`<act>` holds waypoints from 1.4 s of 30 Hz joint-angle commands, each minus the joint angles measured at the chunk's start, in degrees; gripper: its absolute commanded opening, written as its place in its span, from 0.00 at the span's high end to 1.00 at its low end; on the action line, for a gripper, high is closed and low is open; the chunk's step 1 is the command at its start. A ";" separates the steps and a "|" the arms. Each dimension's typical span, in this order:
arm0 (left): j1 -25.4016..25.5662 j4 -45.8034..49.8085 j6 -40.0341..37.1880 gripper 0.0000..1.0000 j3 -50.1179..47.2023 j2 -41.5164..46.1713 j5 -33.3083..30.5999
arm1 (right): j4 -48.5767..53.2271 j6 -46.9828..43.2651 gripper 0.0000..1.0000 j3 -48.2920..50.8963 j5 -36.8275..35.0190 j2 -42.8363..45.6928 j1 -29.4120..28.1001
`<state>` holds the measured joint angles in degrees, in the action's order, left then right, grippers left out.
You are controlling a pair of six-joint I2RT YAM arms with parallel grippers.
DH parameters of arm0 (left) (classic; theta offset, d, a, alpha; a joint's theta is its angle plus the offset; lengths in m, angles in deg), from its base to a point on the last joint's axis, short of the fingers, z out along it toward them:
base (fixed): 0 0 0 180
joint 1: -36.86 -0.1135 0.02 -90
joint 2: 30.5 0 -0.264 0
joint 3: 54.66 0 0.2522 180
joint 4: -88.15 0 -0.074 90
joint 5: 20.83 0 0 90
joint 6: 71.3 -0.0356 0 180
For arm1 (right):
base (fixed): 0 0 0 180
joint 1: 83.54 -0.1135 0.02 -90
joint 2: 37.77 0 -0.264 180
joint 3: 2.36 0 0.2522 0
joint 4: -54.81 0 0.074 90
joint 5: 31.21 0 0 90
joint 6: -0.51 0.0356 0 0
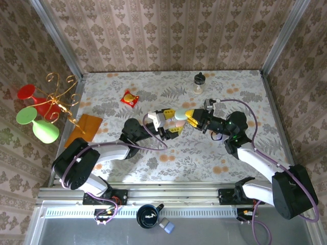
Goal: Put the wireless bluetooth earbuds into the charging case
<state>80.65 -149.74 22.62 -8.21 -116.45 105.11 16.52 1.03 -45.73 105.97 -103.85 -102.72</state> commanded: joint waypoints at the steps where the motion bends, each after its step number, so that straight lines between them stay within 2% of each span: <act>1: -0.11 -2.59 1.55 0.40 2.27 -0.69 4.39 | -3.72 1.52 0.91 0.08 0.63 1.29 -0.80; 4: -0.45 -2.61 2.19 0.46 2.72 -0.46 5.52 | -2.57 0.77 0.91 0.07 0.70 1.48 -0.88; 20: -1.05 -2.69 2.52 0.48 2.80 0.11 3.43 | 1.76 -2.53 0.92 -0.64 1.25 1.75 -1.79; 31: -1.04 -2.70 3.42 0.50 3.61 -0.07 4.82 | 2.04 -3.34 0.92 -0.37 1.31 1.66 -1.91; 36: -1.07 -2.70 3.90 0.55 3.55 -0.20 5.57 | 2.56 -3.76 0.92 -0.33 1.34 1.66 -1.94; 42: -0.91 -2.71 3.66 0.53 3.44 0.16 5.60 | 2.12 -3.76 0.92 -0.13 1.34 1.39 -1.91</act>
<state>79.77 -150.55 25.20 -6.39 -116.70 108.83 19.08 -1.24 -45.73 106.19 -103.33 -104.22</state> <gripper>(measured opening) 0.472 0.248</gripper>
